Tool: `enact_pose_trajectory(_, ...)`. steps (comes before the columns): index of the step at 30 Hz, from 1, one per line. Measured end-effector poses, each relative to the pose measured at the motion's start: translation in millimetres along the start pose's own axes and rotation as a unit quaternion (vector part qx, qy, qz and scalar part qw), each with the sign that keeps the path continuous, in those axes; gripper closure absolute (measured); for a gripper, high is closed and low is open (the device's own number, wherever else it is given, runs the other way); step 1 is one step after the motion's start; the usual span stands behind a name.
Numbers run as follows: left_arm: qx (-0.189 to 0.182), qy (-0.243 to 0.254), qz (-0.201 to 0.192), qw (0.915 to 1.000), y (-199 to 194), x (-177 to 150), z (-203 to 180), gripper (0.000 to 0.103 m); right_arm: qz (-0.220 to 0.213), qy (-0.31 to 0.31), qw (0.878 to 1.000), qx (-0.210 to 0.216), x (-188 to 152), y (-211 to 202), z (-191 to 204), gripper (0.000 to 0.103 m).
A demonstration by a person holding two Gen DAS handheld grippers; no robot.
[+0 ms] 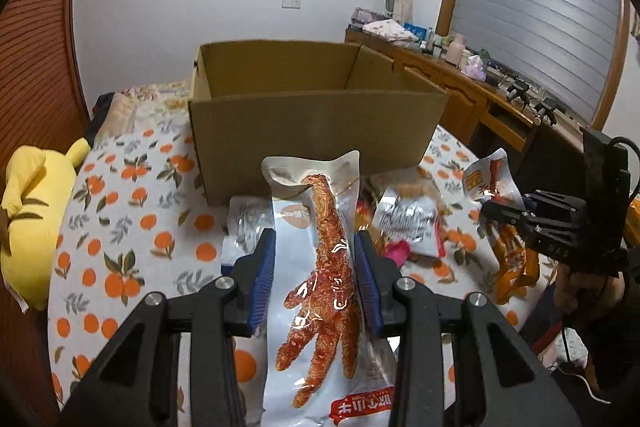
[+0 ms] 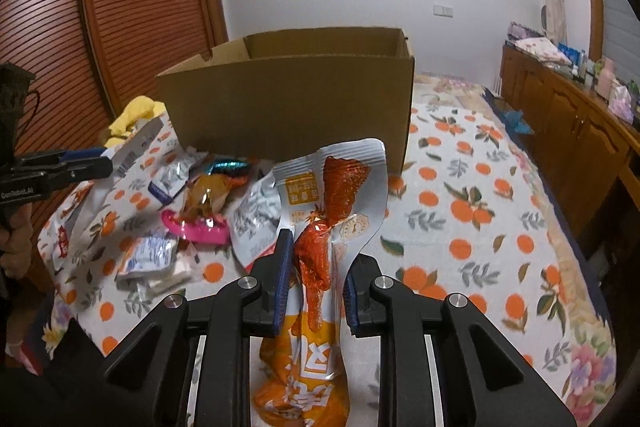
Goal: Organize snacks
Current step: 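Carry both packets over the cardboard box and open both tools to drop them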
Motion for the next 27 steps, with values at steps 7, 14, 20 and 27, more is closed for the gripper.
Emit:
enact_pose_trajectory(7,-0.009,0.009,-0.020,0.9997,-5.3,24.4,-8.0,0.066,-0.017,-0.004,1.000,0.006,17.5,-8.8,0.0,0.083)
enact_pose_trajectory(14,-0.020,0.020,-0.042,0.9987,-10.1,56.6,-13.0,0.066,-0.037,-0.019,0.999,0.012,45.3,-19.4,4.0,0.083)
enact_pose_trajectory(20,-0.018,0.027,-0.056,0.9979,-8.0,93.1,-7.6,0.065,-0.064,-0.043,0.997,0.014,91.3,-24.6,11.9,0.083)
enact_pose_trajectory(27,-0.012,0.034,-0.060,0.9976,5.1,130.6,2.9,0.065,-0.092,-0.067,0.993,0.021,148.0,-20.5,19.8,0.083)
Point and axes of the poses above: each gripper's, at about its wrist camera, not at the fingertips, and y roughly the way its jaws point, z to its left, x to its top, the point moved 10 cm from there along y, roughly the way its jaws point, and after that the axes turned 4 degrees about y, right-handed, at the moved point
